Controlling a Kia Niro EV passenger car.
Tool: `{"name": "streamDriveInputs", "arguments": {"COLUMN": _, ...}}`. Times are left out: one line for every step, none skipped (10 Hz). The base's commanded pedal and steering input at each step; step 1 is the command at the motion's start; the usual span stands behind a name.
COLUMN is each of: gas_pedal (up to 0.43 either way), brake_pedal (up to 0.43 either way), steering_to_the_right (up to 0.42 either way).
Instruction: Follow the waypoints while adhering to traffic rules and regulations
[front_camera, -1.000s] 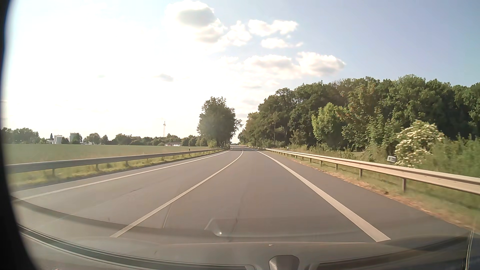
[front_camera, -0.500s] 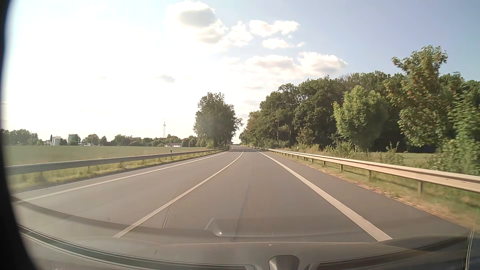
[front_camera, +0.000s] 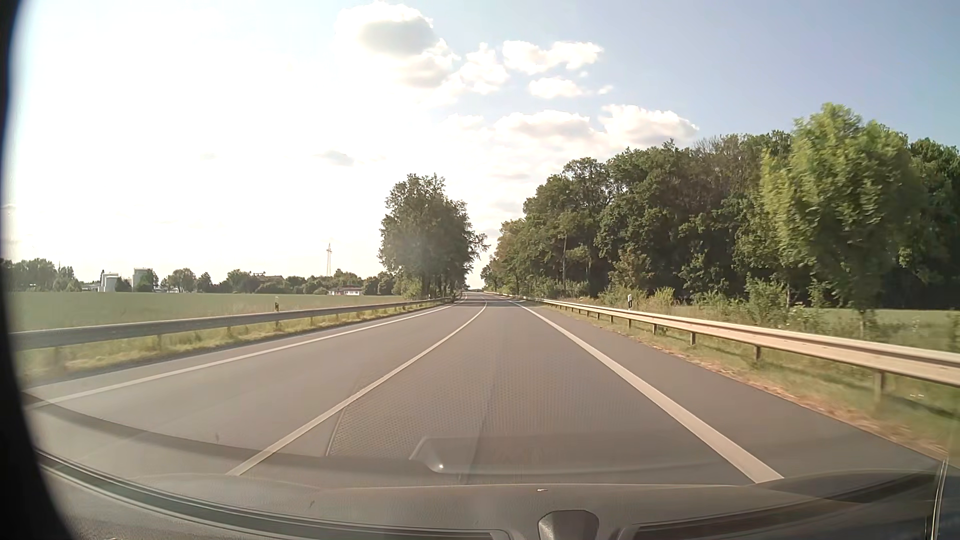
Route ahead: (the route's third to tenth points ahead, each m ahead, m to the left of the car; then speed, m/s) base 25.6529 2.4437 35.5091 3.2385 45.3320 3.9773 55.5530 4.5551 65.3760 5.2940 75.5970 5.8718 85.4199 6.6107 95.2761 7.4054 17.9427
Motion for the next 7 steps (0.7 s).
{"name": "streamDriveInputs", "arguments": {"gas_pedal": 0.177, "brake_pedal": 0.006, "steering_to_the_right": -0.001}}
{"name": "streamDriveInputs", "arguments": {"gas_pedal": 0.177, "brake_pedal": 0.006, "steering_to_the_right": -0.001}}
{"name": "streamDriveInputs", "arguments": {"gas_pedal": 0.177, "brake_pedal": 0.006, "steering_to_the_right": -0.001}}
{"name": "streamDriveInputs", "arguments": {"gas_pedal": 0.177, "brake_pedal": 0.006, "steering_to_the_right": -0.001}}
{"name": "streamDriveInputs", "arguments": {"gas_pedal": 0.177, "brake_pedal": 0.006, "steering_to_the_right": -0.001}}
{"name": "streamDriveInputs", "arguments": {"gas_pedal": 0.177, "brake_pedal": 0.006, "steering_to_the_right": -0.001}}
{"name": "streamDriveInputs", "arguments": {"gas_pedal": 0.177, "brake_pedal": 0.006, "steering_to_the_right": -0.001}}
